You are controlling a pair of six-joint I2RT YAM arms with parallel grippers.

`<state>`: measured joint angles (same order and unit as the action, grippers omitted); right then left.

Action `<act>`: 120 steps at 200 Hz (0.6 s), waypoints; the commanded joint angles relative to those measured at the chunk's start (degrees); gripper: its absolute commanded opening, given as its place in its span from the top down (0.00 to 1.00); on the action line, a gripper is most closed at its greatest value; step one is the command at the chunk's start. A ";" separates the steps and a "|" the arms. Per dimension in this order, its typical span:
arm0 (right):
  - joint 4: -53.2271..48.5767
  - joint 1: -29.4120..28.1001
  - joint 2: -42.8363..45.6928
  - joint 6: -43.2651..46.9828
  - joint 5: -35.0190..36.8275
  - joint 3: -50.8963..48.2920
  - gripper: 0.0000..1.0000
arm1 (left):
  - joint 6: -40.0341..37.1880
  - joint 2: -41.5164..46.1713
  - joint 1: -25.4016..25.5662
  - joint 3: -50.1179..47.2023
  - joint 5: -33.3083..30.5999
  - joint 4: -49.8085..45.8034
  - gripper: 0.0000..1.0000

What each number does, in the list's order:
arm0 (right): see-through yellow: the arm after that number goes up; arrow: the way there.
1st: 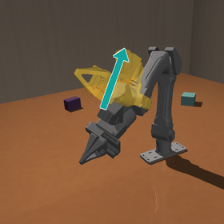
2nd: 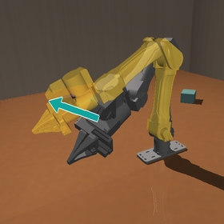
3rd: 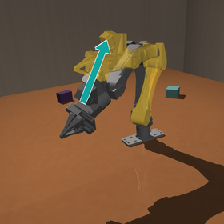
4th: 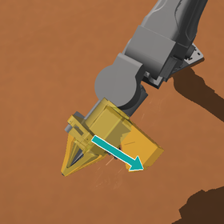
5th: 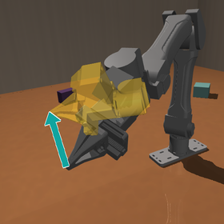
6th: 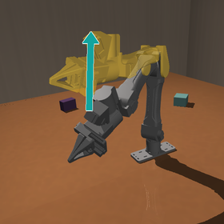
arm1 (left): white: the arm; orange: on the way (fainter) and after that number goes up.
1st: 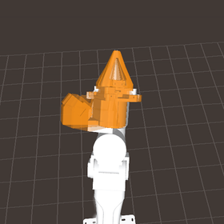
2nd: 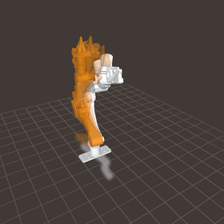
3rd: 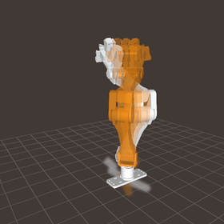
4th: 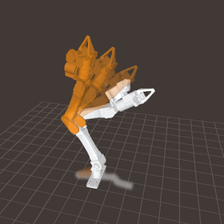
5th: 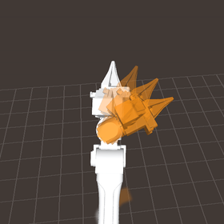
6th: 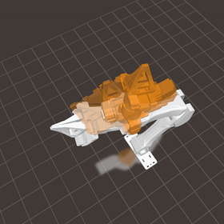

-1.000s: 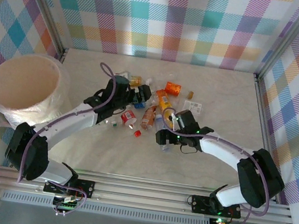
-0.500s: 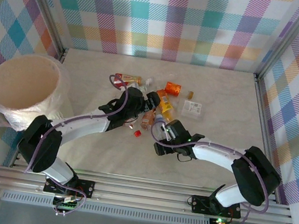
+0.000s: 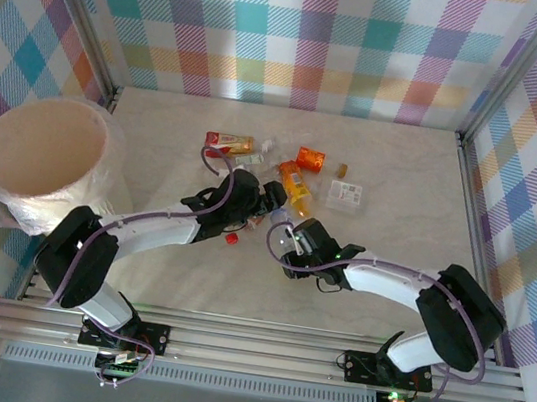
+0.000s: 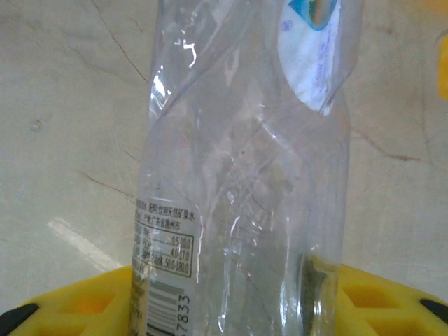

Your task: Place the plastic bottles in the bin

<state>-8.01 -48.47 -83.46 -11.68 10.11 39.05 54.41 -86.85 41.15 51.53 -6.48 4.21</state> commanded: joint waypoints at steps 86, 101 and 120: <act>7.56 -0.44 10.77 -9.54 -2.32 4.51 0.52 | -11.49 3.29 0.40 3.65 12.65 6.08 0.00; 10.56 -0.40 11.79 -9.67 -4.32 3.85 0.52 | -13.24 2.68 0.36 6.05 15.50 4.76 0.00; 13.51 -0.40 12.75 -9.12 -6.90 3.41 0.52 | -13.33 2.91 0.27 5.78 15.16 5.55 0.00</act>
<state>-1.41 -48.38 -72.55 -20.45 8.05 42.87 44.12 -84.77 41.12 55.00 4.67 6.59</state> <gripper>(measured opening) 0.493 0.998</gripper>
